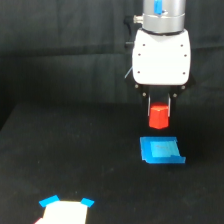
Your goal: Pick up the red object from the table
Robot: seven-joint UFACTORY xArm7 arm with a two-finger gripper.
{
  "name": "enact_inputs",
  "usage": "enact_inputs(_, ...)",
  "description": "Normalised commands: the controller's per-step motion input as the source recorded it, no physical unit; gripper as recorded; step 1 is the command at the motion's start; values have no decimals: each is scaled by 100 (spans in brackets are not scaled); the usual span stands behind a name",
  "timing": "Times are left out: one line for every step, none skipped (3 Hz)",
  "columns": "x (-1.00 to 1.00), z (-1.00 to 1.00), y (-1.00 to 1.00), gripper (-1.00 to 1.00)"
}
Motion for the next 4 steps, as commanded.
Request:
enact_inputs(100, 47, -18, -100)
enact_inputs(100, 16, -38, -42)
enact_inputs(100, 52, 6, -100)
enact_inputs(-4, -19, -5, -87)
